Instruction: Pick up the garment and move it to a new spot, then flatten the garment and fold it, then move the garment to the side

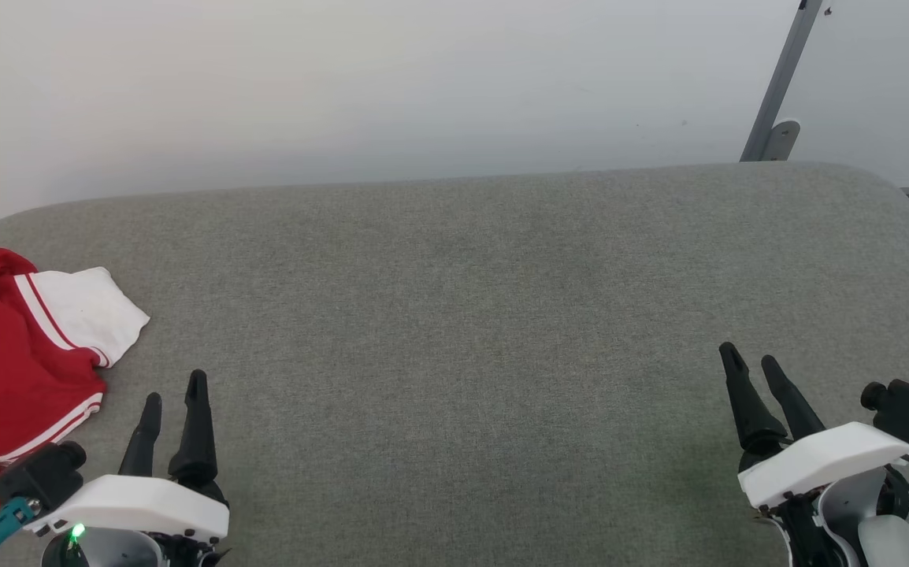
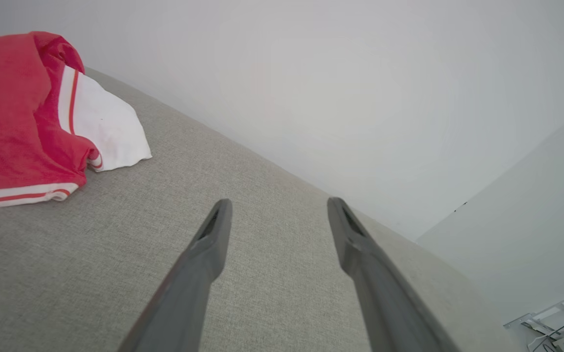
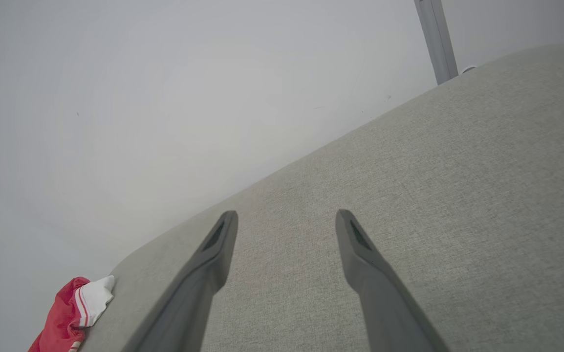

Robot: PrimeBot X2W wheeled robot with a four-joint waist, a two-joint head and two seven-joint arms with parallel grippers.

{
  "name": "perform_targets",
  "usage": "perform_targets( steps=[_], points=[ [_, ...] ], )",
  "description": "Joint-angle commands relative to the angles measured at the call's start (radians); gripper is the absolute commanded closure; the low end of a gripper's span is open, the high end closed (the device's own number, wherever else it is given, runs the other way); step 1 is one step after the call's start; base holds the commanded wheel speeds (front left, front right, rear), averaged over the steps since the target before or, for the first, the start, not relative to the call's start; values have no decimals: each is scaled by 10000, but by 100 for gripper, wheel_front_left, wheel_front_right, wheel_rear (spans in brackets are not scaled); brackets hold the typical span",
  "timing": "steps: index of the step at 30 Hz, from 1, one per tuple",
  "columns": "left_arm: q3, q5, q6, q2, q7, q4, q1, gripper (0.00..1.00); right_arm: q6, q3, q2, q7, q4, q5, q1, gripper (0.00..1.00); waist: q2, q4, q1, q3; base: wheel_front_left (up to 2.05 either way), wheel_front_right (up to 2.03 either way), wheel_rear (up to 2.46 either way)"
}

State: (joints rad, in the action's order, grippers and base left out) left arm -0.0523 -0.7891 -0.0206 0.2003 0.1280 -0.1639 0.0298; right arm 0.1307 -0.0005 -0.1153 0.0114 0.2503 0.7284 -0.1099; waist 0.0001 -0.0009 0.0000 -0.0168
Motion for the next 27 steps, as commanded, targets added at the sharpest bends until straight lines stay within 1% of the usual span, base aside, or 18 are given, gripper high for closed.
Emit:
perform_targets(
  steps=[1, 11, 27],
  points=[
    [-32, 307, 24, 120, 107, 125, -60, 0, 1, 40, -64, -79, -158, -275, -176, 0, -1, -2, 0, -4, 0, 0, 0],
    [-97, 1243, -36, 187, 363, 208, -139, 0, 1, 108, -124, -172, -216, -1155, -181, 0, -1, -8, 0, -41, 0, 0, 0],
    [-211, 2530, -6, 328, 721, 314, -292, 0, 1, 157, -177, -313, -373, -2431, -168, 0, -1, -9, 0, -70, 0, 0, 0]
  ],
)
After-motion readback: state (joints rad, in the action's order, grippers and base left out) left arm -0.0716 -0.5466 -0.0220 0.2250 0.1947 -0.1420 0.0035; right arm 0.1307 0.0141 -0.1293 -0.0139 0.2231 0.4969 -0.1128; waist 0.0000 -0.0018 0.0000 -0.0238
